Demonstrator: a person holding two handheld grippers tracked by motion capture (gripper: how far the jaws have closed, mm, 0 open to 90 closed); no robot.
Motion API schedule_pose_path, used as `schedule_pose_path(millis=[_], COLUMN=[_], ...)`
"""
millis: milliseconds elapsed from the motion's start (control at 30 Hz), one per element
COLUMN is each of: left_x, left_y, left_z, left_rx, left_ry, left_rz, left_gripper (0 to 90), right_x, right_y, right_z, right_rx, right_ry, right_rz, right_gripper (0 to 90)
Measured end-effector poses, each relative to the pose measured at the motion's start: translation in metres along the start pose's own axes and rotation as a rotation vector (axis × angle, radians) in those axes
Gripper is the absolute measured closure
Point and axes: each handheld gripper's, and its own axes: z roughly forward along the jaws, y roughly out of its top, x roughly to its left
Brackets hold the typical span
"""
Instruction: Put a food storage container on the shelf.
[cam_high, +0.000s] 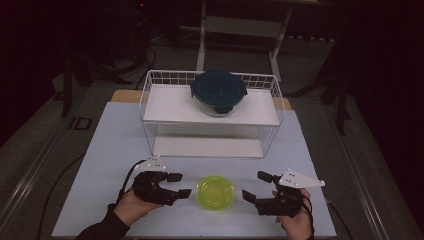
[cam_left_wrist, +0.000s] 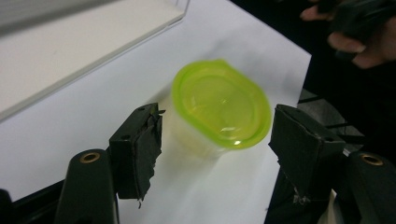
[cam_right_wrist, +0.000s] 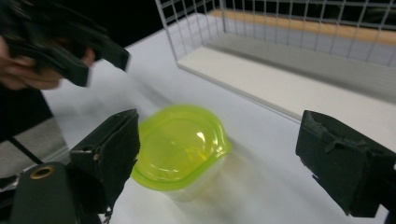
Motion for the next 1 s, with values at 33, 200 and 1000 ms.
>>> schedule_pose_path(millis=[33, 200, 1000], left_x=[-0.001, 0.002, 0.027], left_y=[0.001, 0.003, -0.013], left_z=[0.003, 0.012, 0.053], left_rx=[-0.003, 0.005, 0.101], left_ry=[-0.002, -0.016, -0.135], left_rz=[-0.012, -0.068, -0.418], left_gripper=[32.6, 32.5, 42.9], right_x=[0.000, -0.001, -0.028], right_y=[0.000, -0.001, -0.020], right_z=[0.001, 0.011, 0.052], right_rx=[0.012, 0.043, 0.290], right_ry=[-0.004, 0.007, 0.106], right_rz=[0.005, 0.055, 0.573], right_gripper=[12.7, 11.1, 44.3])
